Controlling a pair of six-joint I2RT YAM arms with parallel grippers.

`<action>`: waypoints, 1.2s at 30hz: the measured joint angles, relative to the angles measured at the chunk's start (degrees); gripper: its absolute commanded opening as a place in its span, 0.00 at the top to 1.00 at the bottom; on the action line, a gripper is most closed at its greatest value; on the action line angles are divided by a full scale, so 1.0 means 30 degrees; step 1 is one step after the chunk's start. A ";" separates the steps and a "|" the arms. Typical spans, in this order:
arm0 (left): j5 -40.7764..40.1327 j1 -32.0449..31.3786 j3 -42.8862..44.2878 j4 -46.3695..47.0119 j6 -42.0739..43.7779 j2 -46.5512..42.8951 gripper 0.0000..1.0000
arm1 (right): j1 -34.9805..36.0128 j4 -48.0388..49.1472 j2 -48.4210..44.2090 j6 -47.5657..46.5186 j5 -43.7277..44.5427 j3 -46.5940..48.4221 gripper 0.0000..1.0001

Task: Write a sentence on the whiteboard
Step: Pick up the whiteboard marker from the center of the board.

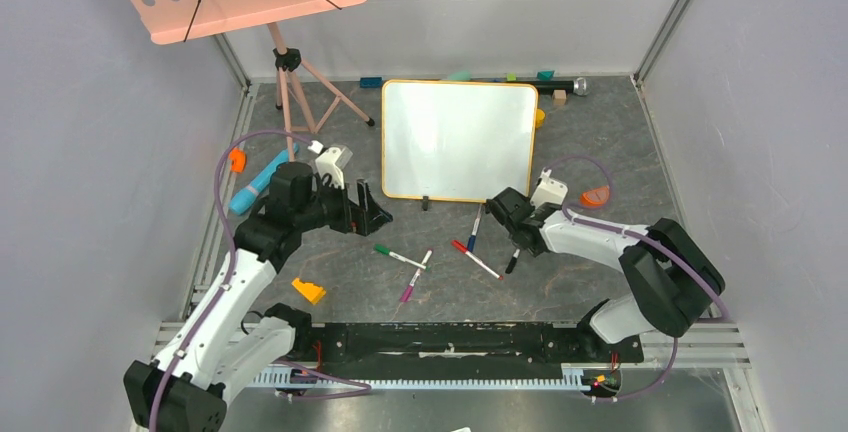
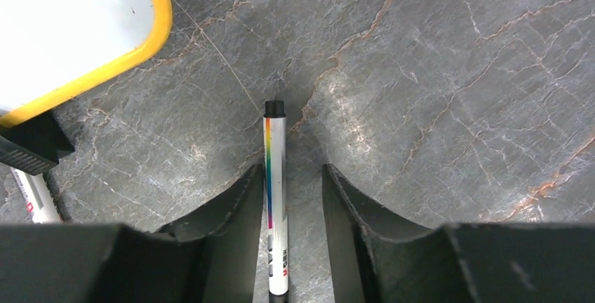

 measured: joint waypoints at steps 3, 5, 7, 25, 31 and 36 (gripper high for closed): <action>-0.0007 0.0000 0.0000 -0.0007 0.0000 0.0386 0.00 | -0.0168 0.0226 -0.0015 -0.0160 -0.0058 0.0000 0.80; 0.0000 0.0000 0.0000 -0.0015 0.0000 0.0816 0.00 | -0.0364 0.0459 -0.0029 -0.0415 -0.0175 0.0000 0.93; 0.0015 0.0000 0.0007 -0.0015 0.0000 0.1217 0.02 | -0.0627 0.0656 -0.0029 -0.0423 -0.0364 0.0000 1.00; -0.1341 -0.6397 -0.1770 0.7125 -0.5727 0.3140 0.11 | -0.1086 0.3264 -0.8677 -0.4138 -0.2098 -0.0663 1.00; -0.2827 -0.9384 -0.1829 1.1387 -0.7031 0.4597 0.18 | -0.1100 0.6965 -1.2582 -0.5333 -0.4779 -0.2397 1.00; -0.3526 -1.0819 -0.1821 1.4688 -0.8488 0.6266 0.27 | -0.1100 0.9049 -1.3311 -0.5428 -0.6528 -0.2856 1.00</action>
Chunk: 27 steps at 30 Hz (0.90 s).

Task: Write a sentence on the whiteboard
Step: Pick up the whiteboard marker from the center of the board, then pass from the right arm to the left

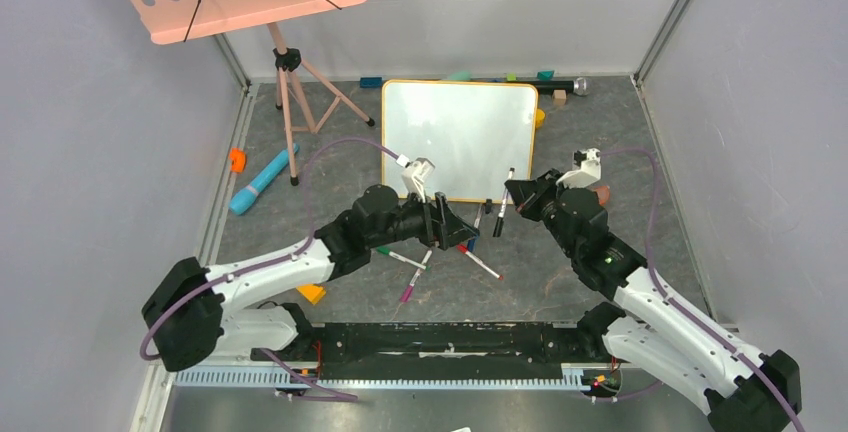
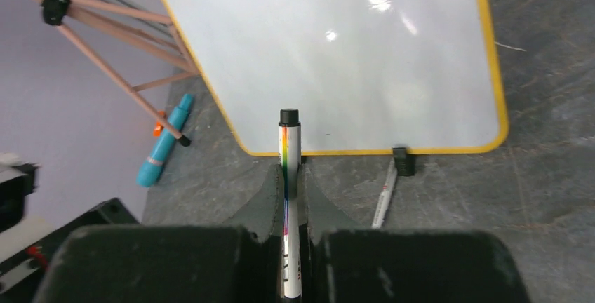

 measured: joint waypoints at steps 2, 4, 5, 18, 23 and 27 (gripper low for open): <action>-0.0240 -0.0423 0.0000 0.0925 -0.0517 0.0801 0.29 | 0.0000 0.0656 -0.0015 0.0036 -0.0605 -0.0015 1.00; -0.0408 -0.0823 0.0015 0.1668 -0.0874 0.1530 0.30 | 0.0000 0.1049 -0.0044 0.0109 -0.1005 -0.0022 1.00; -0.0510 -0.1042 0.0029 0.1887 -0.0962 0.1843 0.30 | 0.0000 0.1224 -0.0080 0.0160 -0.1209 -0.0029 1.00; -0.0772 -0.1559 0.1202 0.3162 -0.1486 0.3475 0.43 | 0.0000 0.1734 -0.0517 0.0634 -0.2120 -0.0197 1.00; -0.0758 -0.1596 0.1654 0.3490 -0.1530 0.4306 0.49 | 0.0000 0.1749 -0.0678 0.0809 -0.2171 -0.0328 1.00; -0.0743 -0.1690 0.1654 0.3643 -0.1552 0.4524 0.61 | 0.0000 0.1741 -0.0903 0.0889 -0.2157 -0.0328 1.00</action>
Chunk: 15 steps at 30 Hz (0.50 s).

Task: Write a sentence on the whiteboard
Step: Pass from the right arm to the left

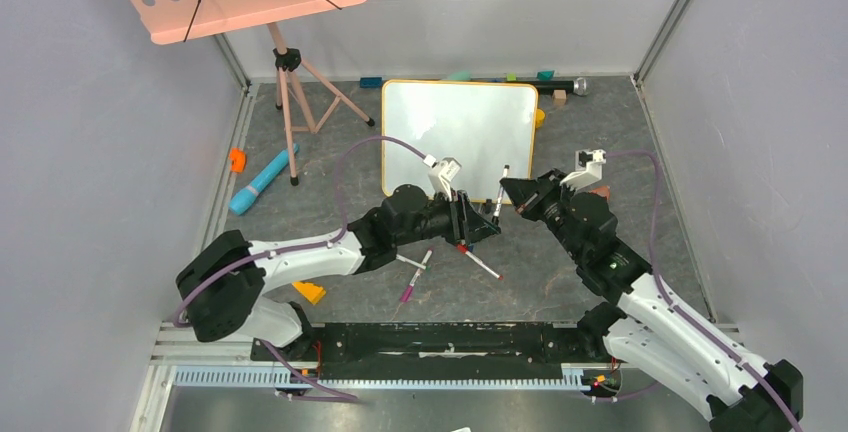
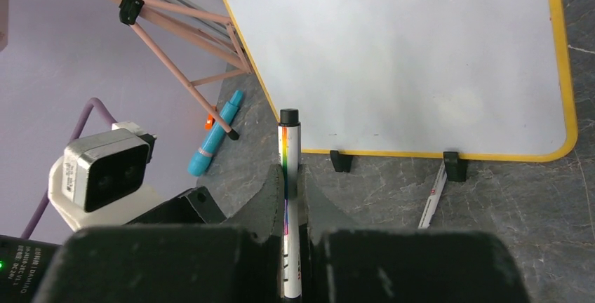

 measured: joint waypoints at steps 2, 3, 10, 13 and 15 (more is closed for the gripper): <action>0.0066 -0.0029 0.0000 0.0138 -0.0044 0.0117 0.90 | 0.0000 0.0000 -0.0175 0.0007 0.0022 0.0000 1.00; 0.0146 -0.0036 0.0000 0.0262 -0.0153 0.0197 0.98 | 0.0000 -0.0007 -0.0255 0.0000 0.0029 -0.0007 1.00; 0.0663 -0.0102 0.0000 0.0947 0.0029 0.0539 0.98 | -0.0036 -0.0211 -0.0495 -0.0226 -0.0087 -0.0073 0.16; 0.0940 -0.0109 -0.0051 0.0656 0.0816 0.0372 0.98 | -0.0036 -0.0685 -0.0605 -0.0663 -0.0503 -0.0044 0.02; 0.1071 -0.0124 -0.0066 -0.0415 0.1800 -0.0197 0.98 | -0.0036 -0.1654 -0.0517 -0.1231 -0.0969 0.0313 0.02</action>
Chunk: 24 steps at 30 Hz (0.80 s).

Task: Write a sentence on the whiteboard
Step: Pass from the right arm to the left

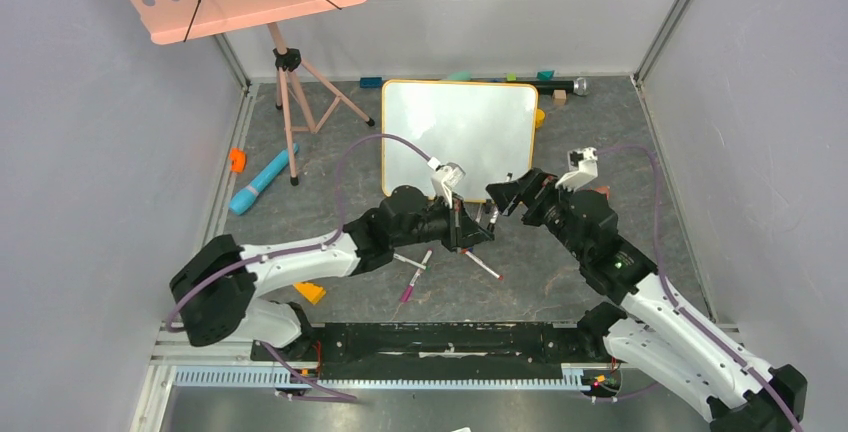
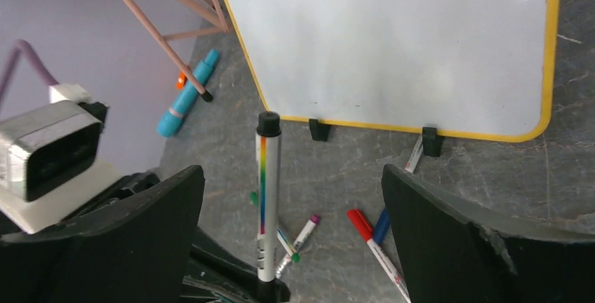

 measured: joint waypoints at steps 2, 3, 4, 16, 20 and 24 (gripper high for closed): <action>0.0022 0.0000 0.0000 -0.1443 0.1107 -0.0911 0.98 | 0.0000 -0.1545 0.0430 -0.1144 -0.0838 0.1035 0.02; 0.0022 0.0000 0.0029 -0.2747 0.1880 -0.1654 0.98 | -0.0015 -0.2630 0.0831 -0.1996 -0.1523 0.1960 0.02; 0.0007 0.0000 0.0095 -0.3825 0.2492 -0.2229 0.98 | -0.0015 -0.3439 0.1239 -0.2841 -0.2171 0.2856 0.02; 0.0663 0.0000 0.1829 -1.6109 1.3296 -0.8138 0.98 | -0.1362 -0.7286 0.4707 -0.7992 -1.3916 0.7883 0.02; 0.0736 0.0000 0.1894 -1.7398 1.6240 -0.8335 0.98 | -0.1355 -0.7679 0.5610 -0.8568 -1.5824 0.7883 0.02; 0.0670 0.0000 0.2674 -1.8564 1.8119 -0.7308 0.98 | -0.0962 -0.7715 0.6091 -0.8714 -1.6385 0.7898 0.09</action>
